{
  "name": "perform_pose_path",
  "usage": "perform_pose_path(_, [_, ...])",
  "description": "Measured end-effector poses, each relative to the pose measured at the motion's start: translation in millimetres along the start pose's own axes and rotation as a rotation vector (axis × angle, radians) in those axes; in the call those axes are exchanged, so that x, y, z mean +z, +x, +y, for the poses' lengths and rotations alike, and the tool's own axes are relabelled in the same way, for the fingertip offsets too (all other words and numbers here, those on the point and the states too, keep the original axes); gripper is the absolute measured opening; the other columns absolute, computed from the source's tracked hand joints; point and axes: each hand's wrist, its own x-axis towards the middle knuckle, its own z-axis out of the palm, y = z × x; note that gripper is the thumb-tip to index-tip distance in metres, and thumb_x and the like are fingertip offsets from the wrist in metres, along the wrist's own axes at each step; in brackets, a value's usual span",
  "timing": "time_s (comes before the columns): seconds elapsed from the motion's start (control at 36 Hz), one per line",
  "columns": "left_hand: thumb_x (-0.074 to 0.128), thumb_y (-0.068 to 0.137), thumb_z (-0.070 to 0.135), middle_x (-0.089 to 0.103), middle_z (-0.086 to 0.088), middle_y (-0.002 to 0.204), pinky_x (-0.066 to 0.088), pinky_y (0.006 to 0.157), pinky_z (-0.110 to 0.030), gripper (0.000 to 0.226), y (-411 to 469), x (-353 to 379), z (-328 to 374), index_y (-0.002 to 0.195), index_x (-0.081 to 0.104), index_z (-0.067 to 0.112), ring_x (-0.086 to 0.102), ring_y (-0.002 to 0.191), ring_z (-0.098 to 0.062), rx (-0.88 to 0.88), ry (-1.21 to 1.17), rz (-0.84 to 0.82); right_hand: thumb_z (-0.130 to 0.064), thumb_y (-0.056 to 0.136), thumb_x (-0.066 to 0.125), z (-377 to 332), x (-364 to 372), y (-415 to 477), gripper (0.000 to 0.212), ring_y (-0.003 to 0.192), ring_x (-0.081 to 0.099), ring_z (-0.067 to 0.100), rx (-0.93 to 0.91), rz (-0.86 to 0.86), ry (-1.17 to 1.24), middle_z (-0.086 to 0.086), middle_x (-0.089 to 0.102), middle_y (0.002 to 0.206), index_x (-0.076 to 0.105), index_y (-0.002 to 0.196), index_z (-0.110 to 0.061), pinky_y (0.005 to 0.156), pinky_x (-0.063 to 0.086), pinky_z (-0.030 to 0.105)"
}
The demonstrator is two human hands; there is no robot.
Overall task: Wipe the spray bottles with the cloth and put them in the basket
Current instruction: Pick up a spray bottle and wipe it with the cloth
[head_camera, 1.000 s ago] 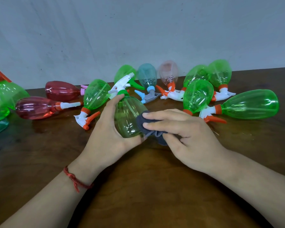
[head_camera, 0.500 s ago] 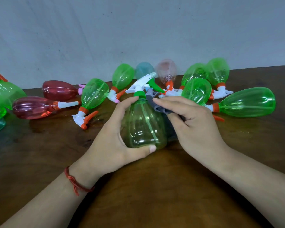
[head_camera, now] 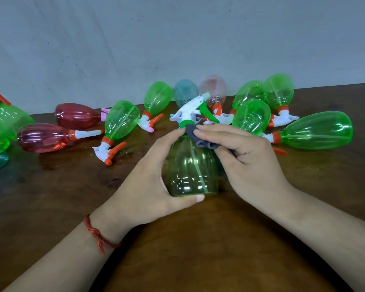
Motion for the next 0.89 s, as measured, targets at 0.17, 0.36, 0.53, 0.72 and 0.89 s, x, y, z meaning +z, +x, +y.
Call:
perform_pose_path(0.17, [0.104,0.069,0.033,0.059,0.007,0.151,0.049,0.117,-0.045,0.112,4.8,-3.1,-9.4,0.16,0.038,0.034,0.06,0.139,-0.016,-0.102,-0.092,0.164,0.018,0.093,0.059,-3.1,0.7,-4.0,0.05,0.128,0.063,0.004,-0.114,-0.046,-0.089,-0.007,0.07,0.136,0.079,0.124,-0.016,0.108,0.051,0.024])
perform_pose_path(0.36, [0.104,0.065,0.029,0.066,0.006,0.142,0.054,0.112,-0.045,0.108,6.5,-6.1,-16.4,0.154,0.042,0.031,0.068,0.129,-0.016,-0.165,-0.168,0.277,-0.001,0.099,0.058,-9.2,2.9,-7.8,0.038,0.127,0.064,0.004,-0.189,-0.14,-0.168,-0.008,0.069,0.137,0.08,0.123,-0.021,0.105,0.054,0.028])
perform_pose_path(0.53, [0.102,0.066,0.023,0.069,0.021,0.13,0.051,0.097,-0.013,0.099,8.2,-1.8,-8.7,0.147,0.046,0.036,0.069,0.12,-0.001,-0.185,-0.126,0.311,-0.011,0.099,0.044,-8.9,1.1,-7.4,0.045,0.127,0.065,0.015,-0.261,-0.175,-0.273,-0.005,0.067,0.141,0.078,0.127,-0.021,0.104,0.055,0.034])
perform_pose_path(0.72, [0.104,0.063,0.042,0.058,0.008,0.15,0.051,0.114,-0.042,0.111,4.9,-2.0,-11.1,0.155,0.041,0.04,0.061,0.137,-0.014,-0.167,-0.075,0.222,0.002,0.101,0.051,2.8,3.4,-2.9,0.047,0.134,0.057,0.002,-0.119,-0.139,-0.164,-0.008,0.063,0.146,0.072,0.135,-0.021,0.113,0.047,0.023])
perform_pose_path(0.89, [0.102,0.068,0.019,0.059,0.014,0.146,0.05,0.11,-0.023,0.11,-0.2,1.8,2.2,0.158,0.039,0.026,0.061,0.137,-0.011,-0.064,-0.143,0.138,0.006,0.104,0.054,4.1,1.8,5.3,0.047,0.133,0.053,-0.01,0.158,-0.075,0.136,-0.022,0.067,0.136,0.072,0.133,-0.026,0.112,0.036,0.008])
